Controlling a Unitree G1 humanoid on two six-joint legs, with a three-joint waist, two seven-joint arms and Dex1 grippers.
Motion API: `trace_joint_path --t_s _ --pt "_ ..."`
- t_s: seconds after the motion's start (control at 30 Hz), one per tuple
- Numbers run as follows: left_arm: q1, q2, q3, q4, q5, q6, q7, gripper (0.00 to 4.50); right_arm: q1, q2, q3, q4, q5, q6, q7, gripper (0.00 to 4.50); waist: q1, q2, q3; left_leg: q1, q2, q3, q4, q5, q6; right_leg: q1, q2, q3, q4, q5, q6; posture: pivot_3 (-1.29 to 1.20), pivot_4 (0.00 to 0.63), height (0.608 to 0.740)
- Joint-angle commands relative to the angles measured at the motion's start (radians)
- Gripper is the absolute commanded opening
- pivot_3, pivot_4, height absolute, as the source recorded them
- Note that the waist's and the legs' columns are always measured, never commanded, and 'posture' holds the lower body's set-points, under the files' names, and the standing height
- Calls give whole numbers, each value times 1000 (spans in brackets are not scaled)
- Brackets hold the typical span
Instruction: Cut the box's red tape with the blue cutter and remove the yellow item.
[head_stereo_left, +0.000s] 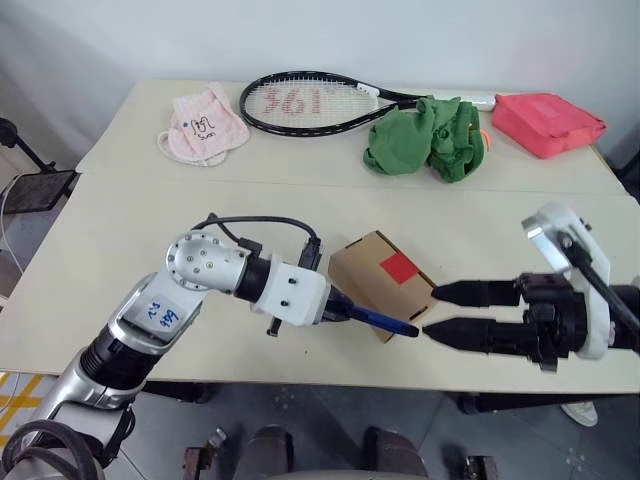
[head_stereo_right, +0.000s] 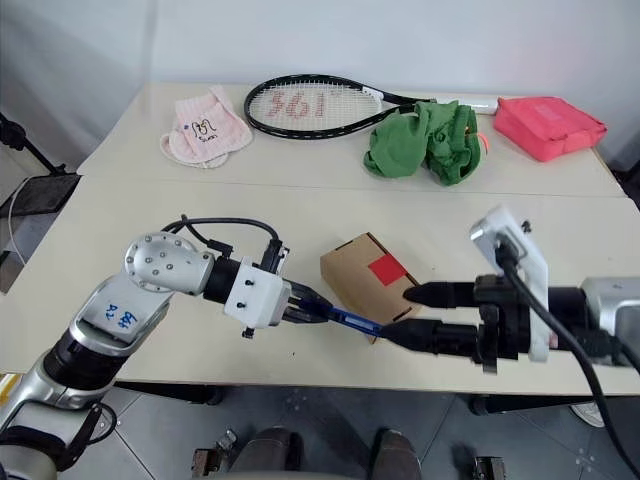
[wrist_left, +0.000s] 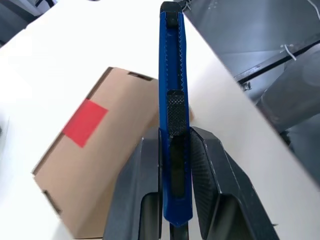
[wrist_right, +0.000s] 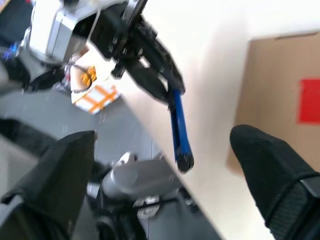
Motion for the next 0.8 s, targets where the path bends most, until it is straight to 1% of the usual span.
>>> trace_joint_path --t_s 0.03,0.17,0.23,0.43,0.8 --pt "-39 -39 -20 29 36 -31 1 465 -96 82 138 12 19 -22 -134 4428 -3 0 0 0 0 0 0 0 0 0 0 0 0 0 0 0 150 740" --pt "-59 -70 -26 53 57 -23 3 465 -164 153 219 45 19 11 -224 4428 -1 0 0 -5 0 -1 2 0 0 -4 0 0 1 1 0 0 150 740" --pt "-69 -84 -25 61 67 -18 12 465 -180 175 241 55 19 29 -240 4428 0 0 0 -7 0 -1 3 0 0 -6 0 -1 1 1 1 0 150 740" --pt "-68 -99 -25 55 88 -18 13 465 -200 204 278 51 19 60 -247 4428 3 0 0 -8 0 -1 3 0 0 -7 0 -1 1 1 1 0 150 740" --pt "-71 -122 -26 28 102 -3 22 465 -234 290 320 81 19 75 -336 4428 1 0 0 -8 0 -1 4 0 0 -7 1 -1 2 2 0 0 150 740"
